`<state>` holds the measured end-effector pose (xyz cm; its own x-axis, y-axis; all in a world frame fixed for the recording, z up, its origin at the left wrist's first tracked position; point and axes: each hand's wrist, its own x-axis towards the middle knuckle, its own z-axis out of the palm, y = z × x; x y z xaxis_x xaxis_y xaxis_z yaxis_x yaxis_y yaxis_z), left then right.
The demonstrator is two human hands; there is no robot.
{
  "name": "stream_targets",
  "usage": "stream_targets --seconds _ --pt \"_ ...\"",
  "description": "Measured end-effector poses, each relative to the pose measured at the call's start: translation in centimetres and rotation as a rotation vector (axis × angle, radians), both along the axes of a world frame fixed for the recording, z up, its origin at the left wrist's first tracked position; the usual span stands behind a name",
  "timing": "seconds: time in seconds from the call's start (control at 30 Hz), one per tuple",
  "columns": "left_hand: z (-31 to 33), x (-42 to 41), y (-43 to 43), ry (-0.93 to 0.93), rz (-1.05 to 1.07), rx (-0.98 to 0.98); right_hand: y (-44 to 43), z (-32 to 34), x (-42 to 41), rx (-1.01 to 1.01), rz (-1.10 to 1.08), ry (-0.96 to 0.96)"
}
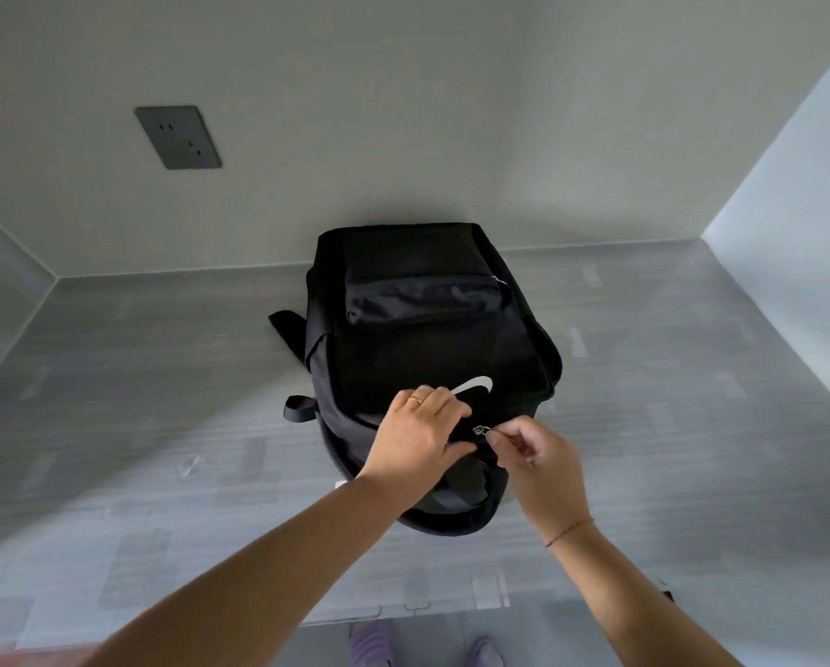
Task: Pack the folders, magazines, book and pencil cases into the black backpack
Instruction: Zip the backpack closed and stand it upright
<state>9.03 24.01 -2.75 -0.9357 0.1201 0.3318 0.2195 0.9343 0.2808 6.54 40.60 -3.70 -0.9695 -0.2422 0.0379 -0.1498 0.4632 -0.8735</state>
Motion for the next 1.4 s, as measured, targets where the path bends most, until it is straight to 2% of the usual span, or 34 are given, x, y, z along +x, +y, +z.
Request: stream_targets --seconds 0.17,0.3,0.4,0.53,0.7,0.83,0.97,1.03,1.23,1.4 --pt "-0.6 -0.3 0.1 0.068 -0.042 -0.037 2.2 -0.3 -1.8 0.092 -0.013 0.098" --pt "-0.5 0.2 -0.3 0.084 -0.062 -0.075 5.1 -0.7 -6.0 0.149 -0.158 0.072" --pt "-0.1 -0.3 0.4 -0.006 -0.038 -0.097 6.5 -0.8 -8.3 0.212 -0.165 0.041" --pt "0.5 -3.0 3.8 -0.202 0.051 -0.071 6.7 -0.4 -8.5 0.185 -0.045 0.019" --pt "0.5 -7.2 9.1 -0.235 0.048 -0.129 7.7 -0.6 -8.4 0.173 -0.004 0.017" --pt "0.8 -7.6 10.1 -0.125 -0.006 -0.296 8.1 -1.3 -9.7 0.28 0.001 0.075" --pt "0.4 -7.4 10.2 -0.131 -0.028 -0.346 7.4 -1.9 -12.8 0.358 0.005 0.217" --pt "0.4 -7.4 10.3 -0.141 -0.033 -0.369 6.5 -2.1 -15.1 0.357 -0.027 0.229" --pt "0.1 -7.3 10.3 -0.112 -0.011 -0.32 3.7 -2.8 -20.6 0.366 -0.035 0.234" --pt "-0.2 -7.0 10.1 -0.03 0.024 -0.279 2.2 -3.3 -23.0 0.337 -0.081 0.135"
